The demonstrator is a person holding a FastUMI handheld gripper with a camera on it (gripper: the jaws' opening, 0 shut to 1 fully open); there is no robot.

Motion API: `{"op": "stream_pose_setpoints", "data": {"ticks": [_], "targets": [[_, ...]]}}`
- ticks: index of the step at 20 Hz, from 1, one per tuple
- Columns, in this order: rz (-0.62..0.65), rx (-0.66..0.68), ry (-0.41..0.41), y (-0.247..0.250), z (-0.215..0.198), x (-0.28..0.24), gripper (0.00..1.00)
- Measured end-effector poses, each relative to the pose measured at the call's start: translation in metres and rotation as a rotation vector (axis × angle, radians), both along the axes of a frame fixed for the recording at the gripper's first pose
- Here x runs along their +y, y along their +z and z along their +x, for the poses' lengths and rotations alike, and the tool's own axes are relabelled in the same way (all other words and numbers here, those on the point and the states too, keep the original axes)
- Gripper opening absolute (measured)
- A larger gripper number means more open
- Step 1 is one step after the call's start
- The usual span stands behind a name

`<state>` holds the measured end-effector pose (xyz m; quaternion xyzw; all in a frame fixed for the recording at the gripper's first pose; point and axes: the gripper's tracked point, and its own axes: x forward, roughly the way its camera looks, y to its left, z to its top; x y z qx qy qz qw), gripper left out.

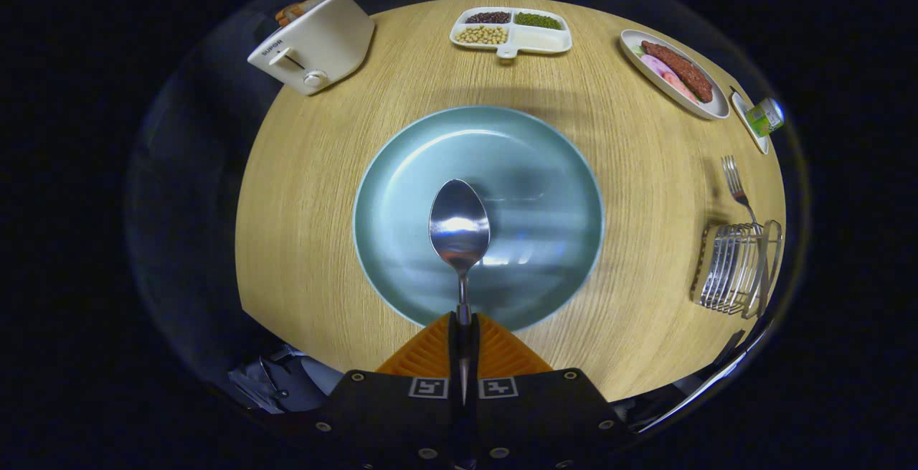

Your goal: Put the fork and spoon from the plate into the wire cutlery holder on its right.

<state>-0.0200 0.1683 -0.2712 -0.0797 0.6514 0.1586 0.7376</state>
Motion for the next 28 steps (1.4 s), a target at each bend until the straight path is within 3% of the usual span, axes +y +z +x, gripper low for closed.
{"op": "stream_pose_setpoints", "data": {"ticks": [5, 9, 14, 23, 28], "targets": [[-0.057, -0.017, 0.025, 0.066, -0.01, -0.091, 0.01], [-0.184, -0.004, -0.042, 0.104, -0.013, -0.184, 0.01], [-0.342, 0.072, -0.016, 0.115, -0.007, -0.266, 0.01], [-0.467, 0.3, 0.196, 0.092, 0.015, -0.281, 0.01], [-0.476, 0.354, 0.235, 0.085, 0.024, -0.278, 0.03]]}}
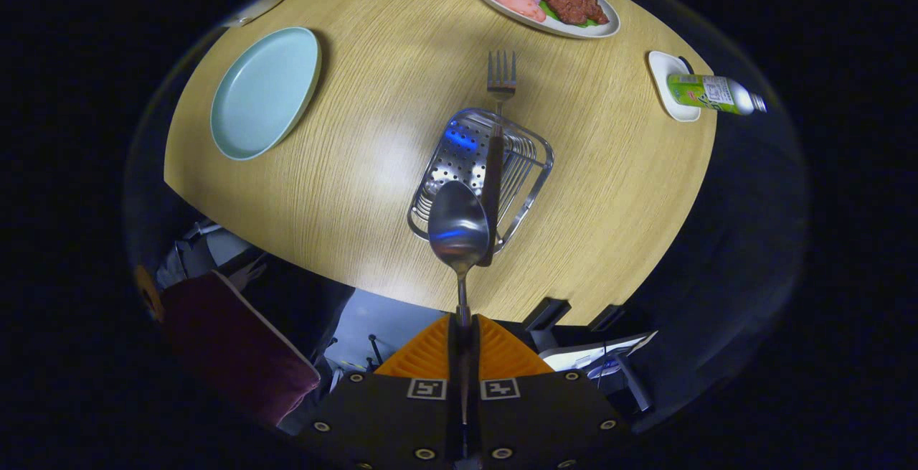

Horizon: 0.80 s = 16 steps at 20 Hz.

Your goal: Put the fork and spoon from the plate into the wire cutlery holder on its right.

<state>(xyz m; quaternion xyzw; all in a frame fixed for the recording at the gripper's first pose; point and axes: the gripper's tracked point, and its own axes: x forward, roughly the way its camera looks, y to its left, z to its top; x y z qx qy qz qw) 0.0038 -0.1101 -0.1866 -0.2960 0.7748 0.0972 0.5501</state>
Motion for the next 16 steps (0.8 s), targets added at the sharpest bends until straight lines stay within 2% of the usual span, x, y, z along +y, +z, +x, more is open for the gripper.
{"op": "stream_pose_setpoints", "data": {"ticks": [4, 8, 12, 13, 14, 15, 16], "targets": [[0.004, -0.029, -0.004, -0.008, 0.011, 0.005, 0.04], [0.026, -0.05, 0.005, -0.005, 0.017, 0.01, 0.15], [0.069, -0.113, -0.036, -0.003, 0.022, 0.016, 0.49], [0.076, -0.132, -0.048, -0.001, 0.023, 0.015, 0.62], [0.087, -0.152, -0.064, 0.0, 0.026, 0.016, 0.68], [0.102, -0.173, -0.081, 0.004, 0.026, 0.018, 0.88], [0.128, -0.2, -0.097, 0.005, 0.027, 0.021, 0.98]]}}
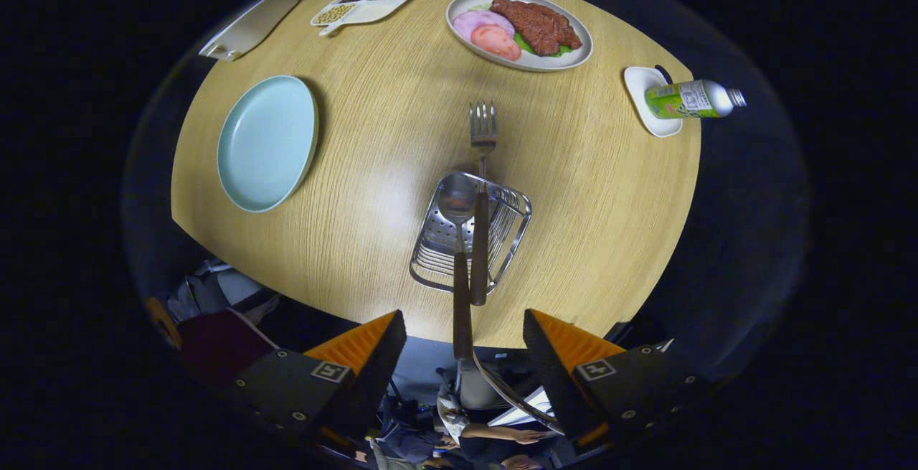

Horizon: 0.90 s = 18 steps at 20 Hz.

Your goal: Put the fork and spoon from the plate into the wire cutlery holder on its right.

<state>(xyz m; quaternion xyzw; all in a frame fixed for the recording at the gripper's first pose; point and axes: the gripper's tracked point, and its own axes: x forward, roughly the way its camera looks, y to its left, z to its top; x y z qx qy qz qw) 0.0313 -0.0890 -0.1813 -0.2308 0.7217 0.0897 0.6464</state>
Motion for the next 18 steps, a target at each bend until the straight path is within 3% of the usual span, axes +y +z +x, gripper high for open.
{"op": "stream_pose_setpoints", "data": {"ticks": [4, 9, 14, 18], "targets": [[0.167, -0.171, -0.114, 0.022, 0.009, 0.018, 1.0], [0.344, -0.546, -0.185, 0.079, 0.022, 0.022, 1.0], [0.453, -0.881, -0.239, 0.125, -0.002, 0.016, 0.99], [0.557, -1.159, -0.343, 0.161, -0.022, 0.012, 0.99]]}}
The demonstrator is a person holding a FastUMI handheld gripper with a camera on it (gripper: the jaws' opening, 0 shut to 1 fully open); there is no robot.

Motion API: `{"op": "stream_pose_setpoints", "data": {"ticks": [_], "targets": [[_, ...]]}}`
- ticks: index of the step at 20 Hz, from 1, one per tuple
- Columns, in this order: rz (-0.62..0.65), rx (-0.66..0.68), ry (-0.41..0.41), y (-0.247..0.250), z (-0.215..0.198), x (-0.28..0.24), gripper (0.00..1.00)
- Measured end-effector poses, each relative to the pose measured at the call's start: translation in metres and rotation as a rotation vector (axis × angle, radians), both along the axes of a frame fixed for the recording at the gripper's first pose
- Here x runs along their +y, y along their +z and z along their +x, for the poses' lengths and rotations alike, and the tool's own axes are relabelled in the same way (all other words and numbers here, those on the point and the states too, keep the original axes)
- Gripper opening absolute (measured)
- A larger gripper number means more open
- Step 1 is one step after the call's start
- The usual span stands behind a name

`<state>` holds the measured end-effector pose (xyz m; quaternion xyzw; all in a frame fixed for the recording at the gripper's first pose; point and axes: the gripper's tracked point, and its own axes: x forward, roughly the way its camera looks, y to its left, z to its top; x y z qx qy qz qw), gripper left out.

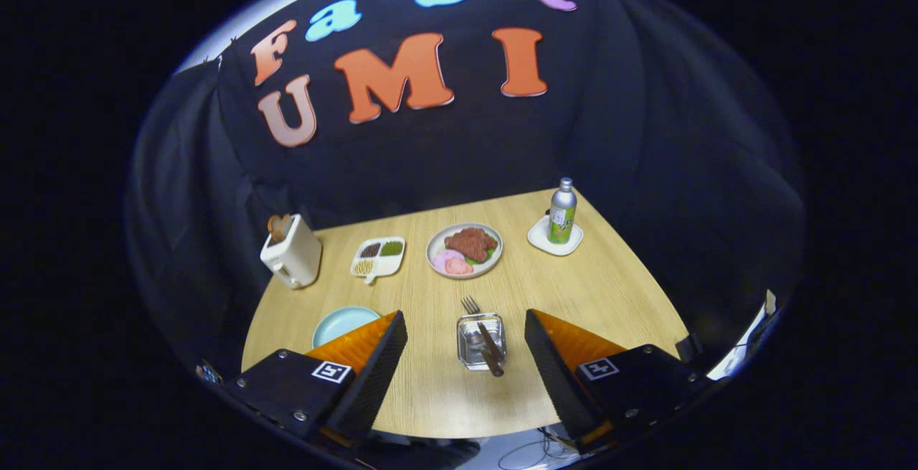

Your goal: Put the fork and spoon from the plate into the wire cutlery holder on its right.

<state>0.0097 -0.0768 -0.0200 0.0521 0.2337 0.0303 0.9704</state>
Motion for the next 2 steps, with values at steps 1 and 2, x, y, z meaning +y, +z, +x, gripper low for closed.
{"op": "stream_pose_setpoints", "data": {"ticks": [1, 2], "targets": [[0.02, -0.051, -0.029, 0.009, -0.0051, -0.0035, 0.99], [0.03, -0.101, -0.053, 0.0176, -0.0124, -0.0074, 0.99]]}}
